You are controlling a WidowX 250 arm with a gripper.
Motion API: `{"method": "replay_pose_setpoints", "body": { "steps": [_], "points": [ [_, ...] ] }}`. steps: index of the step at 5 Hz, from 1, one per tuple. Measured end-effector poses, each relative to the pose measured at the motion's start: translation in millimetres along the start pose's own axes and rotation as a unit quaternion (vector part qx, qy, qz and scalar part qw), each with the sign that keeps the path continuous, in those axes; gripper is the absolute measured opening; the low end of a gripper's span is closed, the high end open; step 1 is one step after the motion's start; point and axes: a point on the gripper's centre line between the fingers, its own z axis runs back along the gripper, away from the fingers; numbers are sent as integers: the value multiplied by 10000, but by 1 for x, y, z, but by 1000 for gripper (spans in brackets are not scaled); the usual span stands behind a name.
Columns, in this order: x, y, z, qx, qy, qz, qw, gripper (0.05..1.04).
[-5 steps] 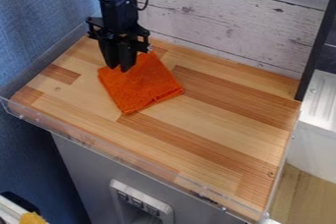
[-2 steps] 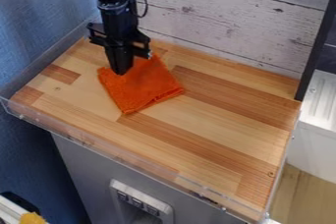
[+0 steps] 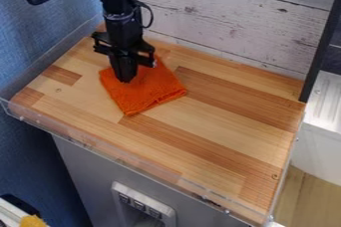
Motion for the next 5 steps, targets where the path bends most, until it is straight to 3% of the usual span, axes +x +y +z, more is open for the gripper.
{"method": "replay_pose_setpoints", "body": {
  "steps": [2,5],
  "points": [
    [5,-8,-5,-27,181,-13,9998,59],
    [11,-18,-8,-7,121,-26,9999,59]
  ]
}}
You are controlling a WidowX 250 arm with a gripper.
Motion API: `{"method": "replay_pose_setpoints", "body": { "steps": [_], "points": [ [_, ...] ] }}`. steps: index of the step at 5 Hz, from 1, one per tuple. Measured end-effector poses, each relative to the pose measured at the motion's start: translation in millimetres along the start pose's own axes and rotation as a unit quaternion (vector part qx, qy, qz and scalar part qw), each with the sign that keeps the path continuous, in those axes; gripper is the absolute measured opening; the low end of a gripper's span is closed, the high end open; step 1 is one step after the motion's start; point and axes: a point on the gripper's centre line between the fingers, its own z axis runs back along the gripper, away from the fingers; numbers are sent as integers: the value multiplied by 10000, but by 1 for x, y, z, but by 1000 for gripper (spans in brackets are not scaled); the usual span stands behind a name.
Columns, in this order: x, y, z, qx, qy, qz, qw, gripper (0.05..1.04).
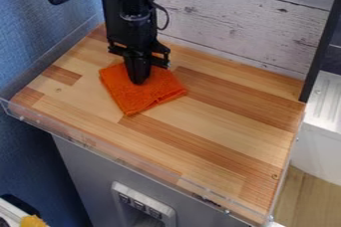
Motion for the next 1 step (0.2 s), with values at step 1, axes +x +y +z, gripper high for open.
{"method": "replay_pose_setpoints", "body": {
  "steps": [1],
  "points": [
    [-2,-6,-2,-53,44,31,10000,83]
  ]
}}
